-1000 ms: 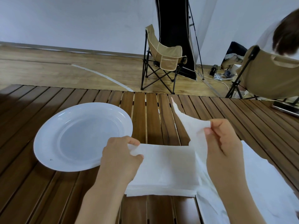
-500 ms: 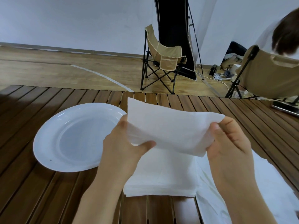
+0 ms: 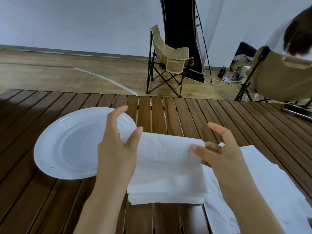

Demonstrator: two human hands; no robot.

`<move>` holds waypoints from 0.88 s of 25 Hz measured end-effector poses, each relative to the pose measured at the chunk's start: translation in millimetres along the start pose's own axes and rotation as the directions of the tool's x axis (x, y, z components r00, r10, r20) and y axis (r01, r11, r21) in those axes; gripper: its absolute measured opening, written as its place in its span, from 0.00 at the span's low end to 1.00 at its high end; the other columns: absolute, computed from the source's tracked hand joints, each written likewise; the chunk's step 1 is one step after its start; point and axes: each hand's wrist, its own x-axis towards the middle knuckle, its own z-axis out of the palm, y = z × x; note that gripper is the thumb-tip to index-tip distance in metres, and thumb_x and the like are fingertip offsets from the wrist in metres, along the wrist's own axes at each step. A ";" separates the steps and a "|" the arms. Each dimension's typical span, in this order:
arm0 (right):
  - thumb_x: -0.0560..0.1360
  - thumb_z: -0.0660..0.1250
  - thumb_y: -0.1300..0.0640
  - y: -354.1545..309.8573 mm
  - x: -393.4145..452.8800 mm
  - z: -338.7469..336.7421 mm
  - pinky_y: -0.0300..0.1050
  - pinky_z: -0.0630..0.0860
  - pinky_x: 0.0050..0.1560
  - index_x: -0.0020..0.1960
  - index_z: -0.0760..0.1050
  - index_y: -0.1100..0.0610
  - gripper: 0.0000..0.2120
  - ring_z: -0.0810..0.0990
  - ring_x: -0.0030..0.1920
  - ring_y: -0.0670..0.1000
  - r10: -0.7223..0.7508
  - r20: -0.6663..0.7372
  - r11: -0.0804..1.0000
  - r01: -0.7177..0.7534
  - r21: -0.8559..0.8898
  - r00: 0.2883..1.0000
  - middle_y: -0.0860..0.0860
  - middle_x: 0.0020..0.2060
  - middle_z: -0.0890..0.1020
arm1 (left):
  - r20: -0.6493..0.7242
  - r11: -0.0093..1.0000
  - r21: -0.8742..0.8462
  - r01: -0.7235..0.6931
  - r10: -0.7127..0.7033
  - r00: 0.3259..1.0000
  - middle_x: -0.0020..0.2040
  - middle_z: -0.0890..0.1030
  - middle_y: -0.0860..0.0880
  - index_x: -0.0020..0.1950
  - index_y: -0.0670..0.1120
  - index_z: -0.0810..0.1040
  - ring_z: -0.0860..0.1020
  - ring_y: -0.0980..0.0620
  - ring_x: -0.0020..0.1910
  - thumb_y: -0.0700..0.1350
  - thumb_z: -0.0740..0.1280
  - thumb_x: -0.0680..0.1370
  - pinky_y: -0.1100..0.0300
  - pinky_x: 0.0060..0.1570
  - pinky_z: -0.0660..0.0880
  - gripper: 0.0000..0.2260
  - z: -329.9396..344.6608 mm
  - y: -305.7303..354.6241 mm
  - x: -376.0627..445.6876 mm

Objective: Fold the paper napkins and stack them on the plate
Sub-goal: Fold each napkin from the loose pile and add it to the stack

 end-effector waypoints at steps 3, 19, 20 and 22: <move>0.68 0.76 0.62 -0.3 -0.8 -1.5 0.53 0.78 0.51 0.53 0.80 0.44 0.18 0.81 0.45 0.58 -0.068 -0.003 0.997 0.068 -0.043 0.998 0.52 0.36 0.83 | 0.134 0.995 0.098 -0.024 0.011 0.991 0.58 0.68 0.64 0.64 0.61 0.69 0.66 0.62 0.59 0.61 0.69 0.68 0.62 0.57 0.63 0.26 0.4 0.8 -1.4; 0.69 0.73 0.67 -4.3 -2.3 -8.5 0.41 0.76 0.43 0.44 0.82 0.53 0.10 0.81 0.40 0.49 -0.185 -0.127 0.979 0.194 0.063 0.975 0.51 0.37 0.84 | 0.113 0.986 0.141 -0.094 0.078 0.991 0.46 0.78 0.61 0.50 0.62 0.76 0.76 0.56 0.45 0.54 0.72 0.71 0.65 0.43 0.72 0.10 -4.1 -4.8 1.3; 0.69 0.73 0.67 -3.4 -1.6 -9.1 0.43 0.77 0.44 0.43 0.82 0.53 0.10 0.81 0.40 0.50 -0.192 -0.139 0.978 0.201 0.056 0.971 0.51 0.38 0.84 | 0.089 0.986 0.136 -0.093 0.081 0.993 0.46 0.78 0.60 0.51 0.62 0.76 0.77 0.56 0.45 0.53 0.71 0.72 0.66 0.43 0.72 0.10 -4.4 -5.5 1.9; 0.68 0.73 0.68 -2.3 -0.5 -9.8 0.45 0.77 0.45 0.44 0.82 0.52 0.12 0.81 0.42 0.52 -0.196 -0.147 0.977 0.205 0.050 0.969 0.51 0.39 0.84 | 0.053 0.985 0.143 -0.099 0.092 0.994 0.45 0.79 0.60 0.51 0.60 0.78 0.78 0.58 0.43 0.53 0.71 0.73 0.70 0.41 0.70 0.08 -5.0 -7.4 2.8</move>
